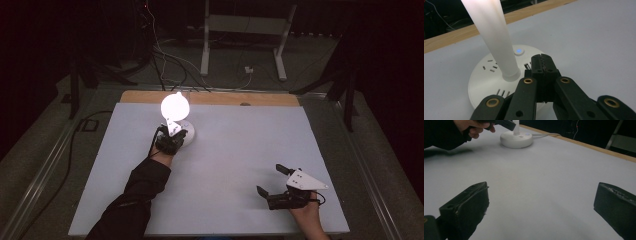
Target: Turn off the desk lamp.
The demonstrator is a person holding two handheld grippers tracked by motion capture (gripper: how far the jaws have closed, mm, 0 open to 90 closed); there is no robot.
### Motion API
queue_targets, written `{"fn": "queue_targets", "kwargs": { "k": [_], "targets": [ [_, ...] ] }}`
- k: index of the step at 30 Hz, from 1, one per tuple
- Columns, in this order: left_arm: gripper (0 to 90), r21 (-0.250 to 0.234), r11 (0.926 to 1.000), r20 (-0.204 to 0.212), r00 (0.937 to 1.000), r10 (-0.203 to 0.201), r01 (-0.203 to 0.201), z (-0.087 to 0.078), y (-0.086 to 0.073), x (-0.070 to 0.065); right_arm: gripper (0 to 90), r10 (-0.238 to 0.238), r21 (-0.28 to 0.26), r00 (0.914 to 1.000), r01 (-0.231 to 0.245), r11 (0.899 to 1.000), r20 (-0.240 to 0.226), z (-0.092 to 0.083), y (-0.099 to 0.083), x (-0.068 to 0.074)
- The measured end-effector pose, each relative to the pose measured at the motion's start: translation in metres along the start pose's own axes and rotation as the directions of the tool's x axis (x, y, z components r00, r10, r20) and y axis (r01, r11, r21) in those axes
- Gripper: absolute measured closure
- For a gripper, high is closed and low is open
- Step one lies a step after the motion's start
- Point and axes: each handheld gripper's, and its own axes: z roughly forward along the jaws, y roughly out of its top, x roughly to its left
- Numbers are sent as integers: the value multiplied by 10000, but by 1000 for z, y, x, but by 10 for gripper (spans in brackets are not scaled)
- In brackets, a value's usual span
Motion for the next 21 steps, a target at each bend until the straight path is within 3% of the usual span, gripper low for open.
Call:
{"fn": "queue_targets", "kwargs": {
  "k": [21],
  "targets": [
    [900, 224, 9997, -89, 9999, 86, -84, 11, -10, 3, 0, 15, -53, 10000, -15, 10000, 22, -1, 0, -1]
  ]
}}
